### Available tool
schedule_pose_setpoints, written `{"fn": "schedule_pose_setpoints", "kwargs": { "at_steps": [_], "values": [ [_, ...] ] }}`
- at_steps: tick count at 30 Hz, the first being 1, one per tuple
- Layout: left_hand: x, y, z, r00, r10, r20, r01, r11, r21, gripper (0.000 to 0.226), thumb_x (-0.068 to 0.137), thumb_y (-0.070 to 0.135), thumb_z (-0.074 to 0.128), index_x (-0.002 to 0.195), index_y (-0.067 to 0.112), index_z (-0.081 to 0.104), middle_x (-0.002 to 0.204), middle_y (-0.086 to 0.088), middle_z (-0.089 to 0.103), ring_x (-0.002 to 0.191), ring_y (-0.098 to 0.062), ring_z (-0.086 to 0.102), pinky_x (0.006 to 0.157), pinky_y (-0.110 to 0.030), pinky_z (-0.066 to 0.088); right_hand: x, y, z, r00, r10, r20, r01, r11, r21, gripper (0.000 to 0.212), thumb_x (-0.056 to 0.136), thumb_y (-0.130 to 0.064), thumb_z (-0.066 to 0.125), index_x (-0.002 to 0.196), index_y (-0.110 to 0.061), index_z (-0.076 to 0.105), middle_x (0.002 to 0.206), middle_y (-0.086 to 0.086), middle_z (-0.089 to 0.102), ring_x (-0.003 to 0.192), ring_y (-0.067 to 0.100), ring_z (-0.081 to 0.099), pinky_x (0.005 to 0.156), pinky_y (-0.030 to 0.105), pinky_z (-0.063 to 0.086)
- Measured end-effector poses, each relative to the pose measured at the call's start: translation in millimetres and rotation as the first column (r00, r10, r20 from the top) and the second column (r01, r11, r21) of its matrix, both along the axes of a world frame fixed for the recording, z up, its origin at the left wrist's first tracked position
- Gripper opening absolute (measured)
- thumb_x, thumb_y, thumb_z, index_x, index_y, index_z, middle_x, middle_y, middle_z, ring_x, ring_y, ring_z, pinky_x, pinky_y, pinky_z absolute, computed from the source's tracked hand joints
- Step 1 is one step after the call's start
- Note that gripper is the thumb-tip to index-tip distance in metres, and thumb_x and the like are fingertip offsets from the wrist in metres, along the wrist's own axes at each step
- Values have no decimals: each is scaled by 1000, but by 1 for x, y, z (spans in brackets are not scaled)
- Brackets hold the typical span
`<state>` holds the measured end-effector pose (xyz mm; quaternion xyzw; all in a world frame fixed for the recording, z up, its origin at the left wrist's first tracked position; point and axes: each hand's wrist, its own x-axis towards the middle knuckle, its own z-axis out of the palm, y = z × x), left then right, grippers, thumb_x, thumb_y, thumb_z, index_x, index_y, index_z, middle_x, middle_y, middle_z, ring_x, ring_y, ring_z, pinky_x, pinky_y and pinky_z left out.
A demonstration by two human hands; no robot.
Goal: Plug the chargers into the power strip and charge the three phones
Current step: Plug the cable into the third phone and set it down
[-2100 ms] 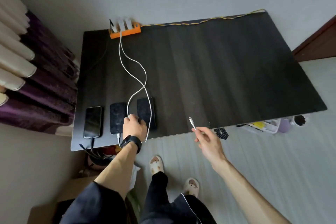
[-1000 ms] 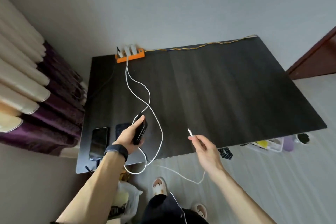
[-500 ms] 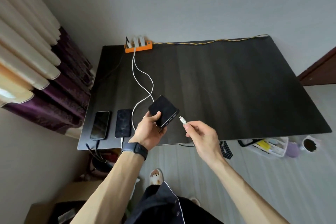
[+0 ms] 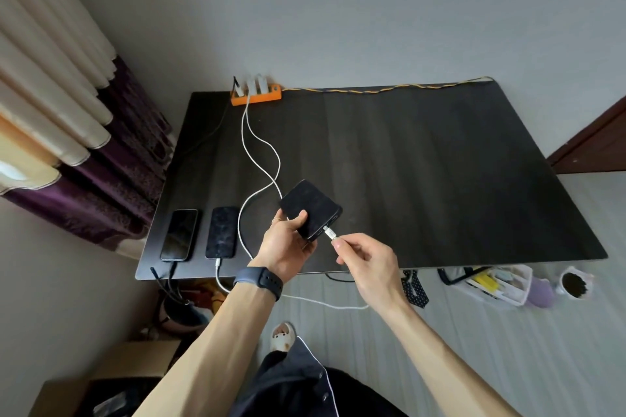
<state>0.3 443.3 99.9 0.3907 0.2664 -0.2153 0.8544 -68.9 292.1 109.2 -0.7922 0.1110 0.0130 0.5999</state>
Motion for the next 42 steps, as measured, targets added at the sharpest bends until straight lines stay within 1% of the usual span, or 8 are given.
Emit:
{"fn": "schedule_pose_setpoints", "kwargs": {
  "at_steps": [8, 14, 20, 24, 28, 32, 36, 42],
  "values": [
    [-8, -4, 1, 994, 5, 109, -19, 991, 130, 48, 98, 4, 52, 137, 31, 48, 108, 3, 71, 82, -13, 73, 58, -26, 55, -7, 2, -1, 996, -81, -24, 79, 993, -93, 15, 90, -26, 68, 77, -23, 73, 66, -7, 70, 65, 12, 65, 62, 24, 49],
    [-18, -11, -7, 981, 21, 194, -70, 967, 245, 69, 98, 5, 55, 148, 44, 29, 125, -2, 69, 109, -28, 69, 84, -41, 57, -7, 3, -3, 990, -104, -99, 87, 983, -162, 21, 89, -26, 64, 70, -17, 66, 61, -3, 65, 49, 9, 46, 49, 18, 38],
    [-25, -15, -16, 980, 48, 195, -107, 946, 305, 75, 100, 7, 53, 148, 53, 19, 134, 3, 63, 116, -23, 65, 90, -42, 57, -4, 1, -16, 991, -43, -124, 22, 986, -166, 22, 89, -24, 62, 70, -15, 64, 63, 3, 63, 52, 9, 44, 52, 23, 39],
    [-25, -13, -25, 975, 2, 222, -86, 925, 370, 73, 100, 5, 50, 148, 53, 24, 138, 7, 60, 123, -19, 60, 104, -52, 47, -10, 10, -35, 989, -6, -148, -18, 987, -160, 25, 90, -27, 65, 70, -13, 63, 60, 1, 63, 54, 10, 48, 57, 31, 43],
    [-16, -6, -31, 971, -90, 221, -20, 892, 452, 71, 96, -4, 50, 148, 43, 35, 140, 5, 58, 127, -17, 56, 111, -45, 42, -19, 27, -49, 968, 119, -221, -144, 984, -105, 31, 93, -34, 63, 66, -21, 59, 64, -1, 68, 57, 10, 60, 62, 30, 48],
    [-13, 16, -37, 958, -247, 143, 132, 827, 547, 69, 94, -11, 47, 143, 36, 41, 127, -11, 66, 111, -24, 67, 96, -37, 54, -9, 28, -58, 759, 455, -466, -560, 821, -111, 37, 90, -52, 57, 73, -21, 66, 75, 0, 72, 62, 9, 63, 68, 28, 50],
    [-11, 50, -61, 964, -261, -45, 233, 755, 613, 69, 91, -9, 53, 141, 36, 40, 105, -14, 73, 92, -29, 72, 88, -43, 58, 17, 23, -76, 499, 519, -694, -827, 524, -203, 42, 84, -58, 57, 98, -22, 73, 98, -4, 73, 94, 16, 66, 81, 30, 49],
    [-2, 101, -91, 970, -184, -159, 243, 742, 625, 68, 89, -9, 58, 142, 30, 42, 121, -15, 64, 102, -30, 68, 94, -46, 55, 68, 46, -105, 558, 377, -740, -806, 460, -373, 48, 90, -43, 47, 135, -26, 51, 134, 5, 62, 124, 29, 57, 98, 38, 48]
  ]
}}
